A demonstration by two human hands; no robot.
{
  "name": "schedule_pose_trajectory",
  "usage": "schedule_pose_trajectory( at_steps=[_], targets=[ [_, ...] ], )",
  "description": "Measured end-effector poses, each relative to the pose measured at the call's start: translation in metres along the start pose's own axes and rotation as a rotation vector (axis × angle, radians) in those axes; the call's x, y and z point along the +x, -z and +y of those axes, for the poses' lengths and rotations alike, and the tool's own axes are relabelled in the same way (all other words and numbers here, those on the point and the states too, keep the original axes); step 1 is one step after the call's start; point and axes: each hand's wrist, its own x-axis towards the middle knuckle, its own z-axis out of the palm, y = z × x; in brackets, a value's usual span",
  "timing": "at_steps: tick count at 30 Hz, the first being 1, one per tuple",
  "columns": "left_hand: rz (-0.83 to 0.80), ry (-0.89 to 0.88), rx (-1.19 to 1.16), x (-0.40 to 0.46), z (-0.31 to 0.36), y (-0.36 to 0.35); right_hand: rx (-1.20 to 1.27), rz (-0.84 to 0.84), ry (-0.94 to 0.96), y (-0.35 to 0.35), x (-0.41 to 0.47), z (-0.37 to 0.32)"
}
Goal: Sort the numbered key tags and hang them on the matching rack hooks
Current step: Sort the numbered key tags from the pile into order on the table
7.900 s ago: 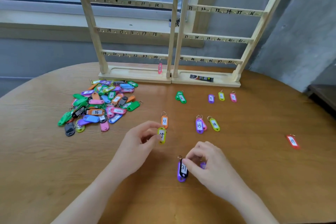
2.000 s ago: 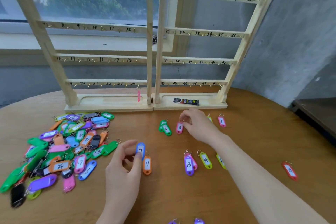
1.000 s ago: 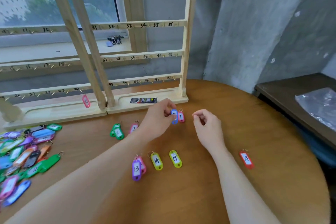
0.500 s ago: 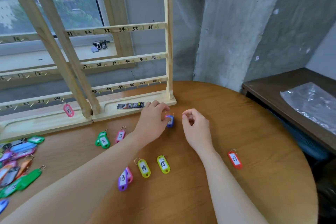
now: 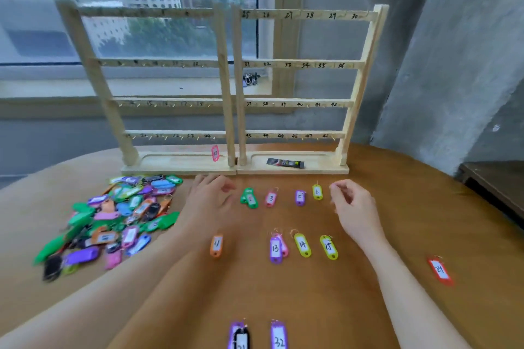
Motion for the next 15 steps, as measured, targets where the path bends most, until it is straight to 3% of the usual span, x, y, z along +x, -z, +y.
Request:
schedule_pose_trajectory(
  at_steps=[9, 15],
  targets=[
    [0.377, 0.454, 0.197, -0.082, -0.117, 0.082, -0.128, -0.379, 0.226, -0.080, -0.012, -0.113],
    [0.463, 0.358, 0.273, -0.089, -0.132, 0.087, -0.417, -0.639, 0.544, -0.177, -0.038, -0.138]
  ],
)
